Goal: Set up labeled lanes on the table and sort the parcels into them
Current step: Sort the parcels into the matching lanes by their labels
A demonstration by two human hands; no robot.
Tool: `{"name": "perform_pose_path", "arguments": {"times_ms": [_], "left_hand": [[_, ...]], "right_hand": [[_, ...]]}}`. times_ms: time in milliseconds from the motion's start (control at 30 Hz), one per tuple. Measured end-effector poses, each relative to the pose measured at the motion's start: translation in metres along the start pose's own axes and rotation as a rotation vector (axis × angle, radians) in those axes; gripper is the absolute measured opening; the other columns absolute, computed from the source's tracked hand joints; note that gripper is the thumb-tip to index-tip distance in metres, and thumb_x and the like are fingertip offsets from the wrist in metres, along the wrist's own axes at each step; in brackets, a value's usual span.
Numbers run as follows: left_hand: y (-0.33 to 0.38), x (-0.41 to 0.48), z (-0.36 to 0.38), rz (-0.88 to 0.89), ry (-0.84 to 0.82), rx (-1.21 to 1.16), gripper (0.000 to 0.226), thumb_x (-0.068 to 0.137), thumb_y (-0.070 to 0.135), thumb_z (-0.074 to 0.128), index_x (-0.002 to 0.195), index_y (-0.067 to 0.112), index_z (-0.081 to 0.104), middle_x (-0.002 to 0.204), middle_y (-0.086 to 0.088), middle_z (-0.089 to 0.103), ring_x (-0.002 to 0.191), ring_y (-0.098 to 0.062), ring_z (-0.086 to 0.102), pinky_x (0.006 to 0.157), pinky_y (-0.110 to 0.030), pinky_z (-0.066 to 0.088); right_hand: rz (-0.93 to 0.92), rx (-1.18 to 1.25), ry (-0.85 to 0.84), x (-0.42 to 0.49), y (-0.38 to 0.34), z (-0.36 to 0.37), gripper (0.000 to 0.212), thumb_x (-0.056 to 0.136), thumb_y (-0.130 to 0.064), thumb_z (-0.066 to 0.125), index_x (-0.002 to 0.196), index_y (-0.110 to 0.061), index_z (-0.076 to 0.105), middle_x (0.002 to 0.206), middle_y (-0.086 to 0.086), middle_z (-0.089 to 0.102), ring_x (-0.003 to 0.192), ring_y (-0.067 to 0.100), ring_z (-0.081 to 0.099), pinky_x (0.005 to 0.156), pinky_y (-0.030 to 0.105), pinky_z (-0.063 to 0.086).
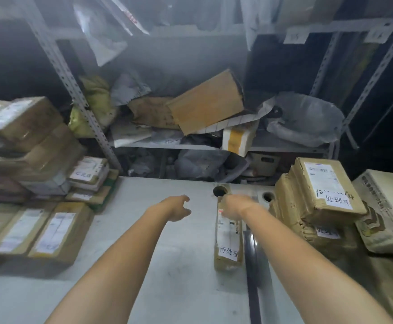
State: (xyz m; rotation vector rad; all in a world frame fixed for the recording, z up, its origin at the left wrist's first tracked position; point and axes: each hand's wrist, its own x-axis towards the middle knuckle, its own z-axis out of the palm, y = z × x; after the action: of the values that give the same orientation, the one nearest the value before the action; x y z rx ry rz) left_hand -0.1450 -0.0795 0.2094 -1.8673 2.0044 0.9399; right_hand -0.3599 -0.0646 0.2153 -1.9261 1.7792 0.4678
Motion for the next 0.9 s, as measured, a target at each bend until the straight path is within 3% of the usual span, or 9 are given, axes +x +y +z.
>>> {"name": "perform_pose_path", "arguments": {"times_ms": [133, 267, 367, 500, 733, 900], "left_hand": [[-0.048, -0.034, -0.027, -0.049, 0.061, 0.021, 0.056, 0.100, 0.040, 0.051, 0.152, 0.028, 0.032, 0.151, -0.005, 0.045, 0.129, -0.028, 0.050, 0.103, -0.039, 0.041], [-0.111, -0.077, -0.051, -0.130, 0.100, 0.050, 0.057, 0.101, 0.038, 0.051, 0.153, 0.027, 0.031, 0.156, -0.005, 0.038, 0.137, -0.029, 0.043, 0.108, -0.040, 0.039], [-0.170, -0.107, -0.066, -0.185, 0.148, 0.075, 0.059, 0.098, 0.041, 0.054, 0.151, 0.027, 0.034, 0.156, -0.004, 0.038, 0.138, -0.028, 0.042, 0.110, -0.041, 0.039], [-0.255, -0.155, -0.090, -0.206, 0.175, 0.067, 0.055, 0.098, 0.033, 0.055, 0.150, 0.025, 0.039, 0.149, -0.003, 0.045, 0.132, -0.027, 0.048, 0.101, -0.034, 0.044], [-0.413, -0.230, -0.138, -0.281, 0.293, 0.015, 0.056, 0.095, 0.041, 0.055, 0.147, 0.025, 0.043, 0.150, -0.003, 0.045, 0.132, -0.028, 0.047, 0.107, -0.038, 0.041], [-0.484, -0.255, -0.189, -0.271, 0.394, -0.004, 0.053, 0.094, 0.042, 0.054, 0.145, 0.030, 0.044, 0.143, -0.003, 0.051, 0.121, -0.026, 0.054, 0.101, -0.040, 0.047]], "right_hand": [[-0.079, -0.032, 0.008, -0.002, -0.045, -0.019, 0.050, 0.101, -0.032, 0.045, 0.147, -0.014, 0.039, 0.143, 0.011, 0.051, 0.126, 0.032, 0.052, 0.099, 0.041, 0.047], [-0.149, -0.021, 0.015, -0.009, -0.105, -0.032, 0.055, 0.101, -0.035, 0.047, 0.152, -0.017, 0.034, 0.152, 0.007, 0.044, 0.134, 0.030, 0.046, 0.106, 0.041, 0.043], [-0.201, 0.003, 0.032, -0.016, -0.160, -0.043, 0.057, 0.100, -0.040, 0.049, 0.151, -0.017, 0.036, 0.151, 0.007, 0.044, 0.133, 0.030, 0.047, 0.106, 0.043, 0.043], [-0.244, 0.015, 0.071, -0.026, -0.249, -0.054, 0.060, 0.099, -0.043, 0.052, 0.151, -0.017, 0.036, 0.151, 0.007, 0.045, 0.132, 0.030, 0.048, 0.105, 0.042, 0.044], [-0.305, 0.061, 0.112, -0.051, -0.411, -0.070, 0.048, 0.099, -0.041, 0.055, 0.141, -0.017, 0.048, 0.143, 0.004, 0.053, 0.125, 0.026, 0.054, 0.100, 0.035, 0.047], [-0.306, 0.135, 0.177, -0.053, -0.492, -0.094, 0.058, 0.097, -0.039, 0.056, 0.149, -0.018, 0.041, 0.151, 0.005, 0.046, 0.134, 0.026, 0.047, 0.106, 0.037, 0.044]]}}
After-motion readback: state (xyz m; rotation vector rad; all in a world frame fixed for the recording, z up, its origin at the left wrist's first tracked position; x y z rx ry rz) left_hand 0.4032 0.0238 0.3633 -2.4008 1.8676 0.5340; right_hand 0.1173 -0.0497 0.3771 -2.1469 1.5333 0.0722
